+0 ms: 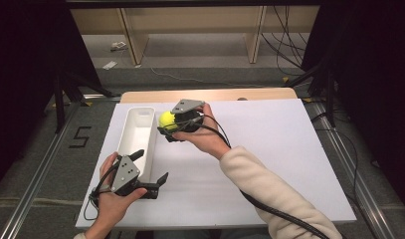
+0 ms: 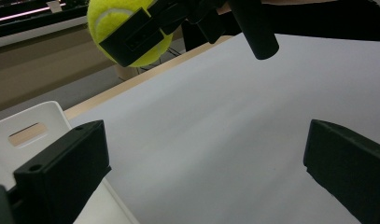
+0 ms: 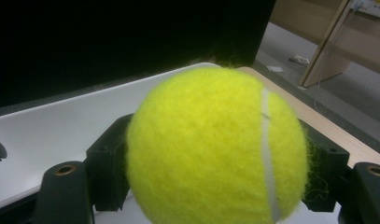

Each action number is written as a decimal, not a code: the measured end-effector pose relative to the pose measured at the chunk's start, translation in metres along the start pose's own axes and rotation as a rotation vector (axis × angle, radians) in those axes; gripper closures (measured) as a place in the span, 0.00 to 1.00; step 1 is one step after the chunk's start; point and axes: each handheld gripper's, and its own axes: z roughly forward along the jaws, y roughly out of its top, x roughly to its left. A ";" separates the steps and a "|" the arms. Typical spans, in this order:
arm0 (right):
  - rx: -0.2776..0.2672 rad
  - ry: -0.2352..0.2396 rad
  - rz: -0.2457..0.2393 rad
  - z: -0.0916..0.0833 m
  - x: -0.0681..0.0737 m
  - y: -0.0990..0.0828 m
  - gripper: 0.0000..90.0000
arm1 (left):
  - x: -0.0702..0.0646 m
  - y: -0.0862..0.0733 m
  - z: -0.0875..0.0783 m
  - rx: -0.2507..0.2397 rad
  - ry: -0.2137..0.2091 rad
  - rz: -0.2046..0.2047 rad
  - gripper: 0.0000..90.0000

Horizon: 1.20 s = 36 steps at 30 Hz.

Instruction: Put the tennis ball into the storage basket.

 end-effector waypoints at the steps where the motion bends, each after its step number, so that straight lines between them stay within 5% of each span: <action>1: 0.000 -0.001 0.000 0.000 0.000 0.000 0.30 | 0.000 0.000 0.000 0.000 -0.001 0.000 0.00; 36: -0.004 0.006 0.000 0.010 0.001 0.006 0.30 | 0.000 0.000 0.000 0.000 -0.001 -0.001 0.00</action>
